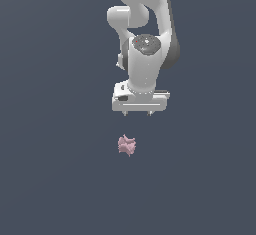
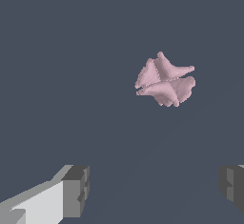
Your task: Pick up the object and move it to a goal position.
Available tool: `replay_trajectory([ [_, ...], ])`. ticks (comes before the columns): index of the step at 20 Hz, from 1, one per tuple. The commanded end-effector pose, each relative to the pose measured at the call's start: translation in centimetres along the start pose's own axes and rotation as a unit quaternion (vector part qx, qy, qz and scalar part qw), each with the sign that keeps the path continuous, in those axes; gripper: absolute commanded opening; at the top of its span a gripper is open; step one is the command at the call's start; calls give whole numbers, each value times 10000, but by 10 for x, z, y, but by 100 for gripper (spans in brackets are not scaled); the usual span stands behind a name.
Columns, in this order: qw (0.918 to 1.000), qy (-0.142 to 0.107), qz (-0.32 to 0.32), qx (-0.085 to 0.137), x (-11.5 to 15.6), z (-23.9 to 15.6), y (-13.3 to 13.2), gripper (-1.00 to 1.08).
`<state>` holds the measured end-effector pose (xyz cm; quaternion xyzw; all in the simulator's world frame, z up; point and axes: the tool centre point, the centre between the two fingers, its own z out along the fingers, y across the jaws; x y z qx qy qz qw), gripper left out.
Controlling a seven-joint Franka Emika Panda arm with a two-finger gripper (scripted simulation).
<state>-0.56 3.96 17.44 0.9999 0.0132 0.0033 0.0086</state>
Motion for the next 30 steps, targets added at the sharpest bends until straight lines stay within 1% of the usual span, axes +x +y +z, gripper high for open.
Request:
replay_trajectory([
  [1,10000,-1,-15,-1,0,0,1,100],
  [6,9998,-4,-200,-6,3,2,2,100],
  [11,9986,-10,-527,-14,8,6,4,100],
  [17,9938,-21,-1115,-22,17,13,7,100],
  [23,9823,-33,-1872,-24,28,22,12,100],
  [26,9743,-37,-2250,-20,33,26,15,100],
  [30,9615,-41,-2747,-12,40,33,19,100],
])
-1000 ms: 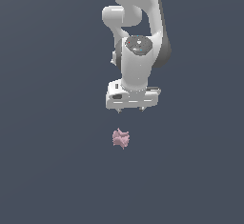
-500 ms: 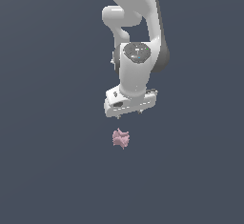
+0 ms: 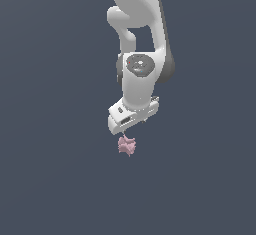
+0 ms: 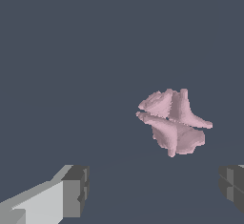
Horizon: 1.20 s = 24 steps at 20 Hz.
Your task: Pick up the object and move it to a goal position.
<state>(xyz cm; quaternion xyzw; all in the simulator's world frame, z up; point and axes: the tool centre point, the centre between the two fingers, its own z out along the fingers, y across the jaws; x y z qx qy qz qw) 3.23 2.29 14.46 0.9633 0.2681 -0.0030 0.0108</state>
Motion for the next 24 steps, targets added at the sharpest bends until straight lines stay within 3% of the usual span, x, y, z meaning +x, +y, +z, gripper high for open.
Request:
replay_trajectory([
  [1,9995,0,-328,5,3,4,4,100],
  [10,9892,15,-1464,29,12,18,20,100],
  [24,9578,68,-2872,66,21,37,40,100],
])
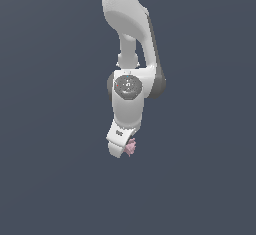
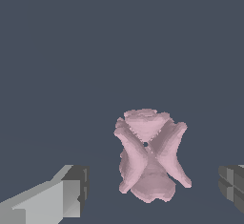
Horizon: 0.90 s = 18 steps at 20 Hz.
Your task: Pick up the object and move it to a goal position.
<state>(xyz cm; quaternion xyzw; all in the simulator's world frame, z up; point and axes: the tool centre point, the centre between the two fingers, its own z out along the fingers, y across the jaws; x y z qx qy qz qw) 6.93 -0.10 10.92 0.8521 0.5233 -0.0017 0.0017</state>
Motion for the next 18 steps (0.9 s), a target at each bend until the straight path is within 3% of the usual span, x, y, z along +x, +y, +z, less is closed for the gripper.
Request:
replay_trajectory([
  [1,9998,10,-179,2,0,2,3,100],
  [18,9991,22,-419,5,-1,26,6,100],
])
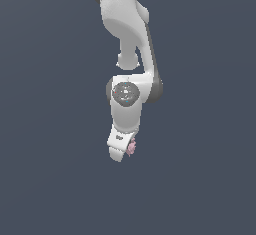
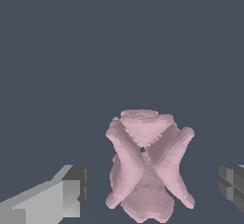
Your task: Pick up the object and move it to a goal position.
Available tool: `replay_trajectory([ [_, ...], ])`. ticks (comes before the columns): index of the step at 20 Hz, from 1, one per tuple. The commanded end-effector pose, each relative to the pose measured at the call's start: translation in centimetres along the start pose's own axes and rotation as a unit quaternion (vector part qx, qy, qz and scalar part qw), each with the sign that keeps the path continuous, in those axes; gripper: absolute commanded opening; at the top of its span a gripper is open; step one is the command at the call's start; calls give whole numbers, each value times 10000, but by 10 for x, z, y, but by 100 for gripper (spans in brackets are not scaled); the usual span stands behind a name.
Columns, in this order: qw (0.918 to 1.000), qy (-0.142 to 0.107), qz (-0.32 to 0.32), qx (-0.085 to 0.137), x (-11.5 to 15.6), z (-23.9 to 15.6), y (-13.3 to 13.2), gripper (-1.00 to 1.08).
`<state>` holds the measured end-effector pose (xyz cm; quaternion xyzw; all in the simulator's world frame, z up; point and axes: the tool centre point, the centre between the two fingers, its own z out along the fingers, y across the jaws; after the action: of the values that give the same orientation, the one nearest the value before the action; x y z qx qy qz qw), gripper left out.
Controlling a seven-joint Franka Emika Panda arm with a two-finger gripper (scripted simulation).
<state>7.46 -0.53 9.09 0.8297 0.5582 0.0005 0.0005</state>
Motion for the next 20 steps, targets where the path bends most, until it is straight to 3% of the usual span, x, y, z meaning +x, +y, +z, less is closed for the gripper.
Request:
replay_trajectory([
  [1,10000,-2,-7,8,0,14,-1,100],
  [11,10000,-2,-17,7,0,37,0,100],
  [12,10000,-2,-17,7,0,37,0,-100],
  [20,10000,-2,-17,7,0,37,0,-100],
])
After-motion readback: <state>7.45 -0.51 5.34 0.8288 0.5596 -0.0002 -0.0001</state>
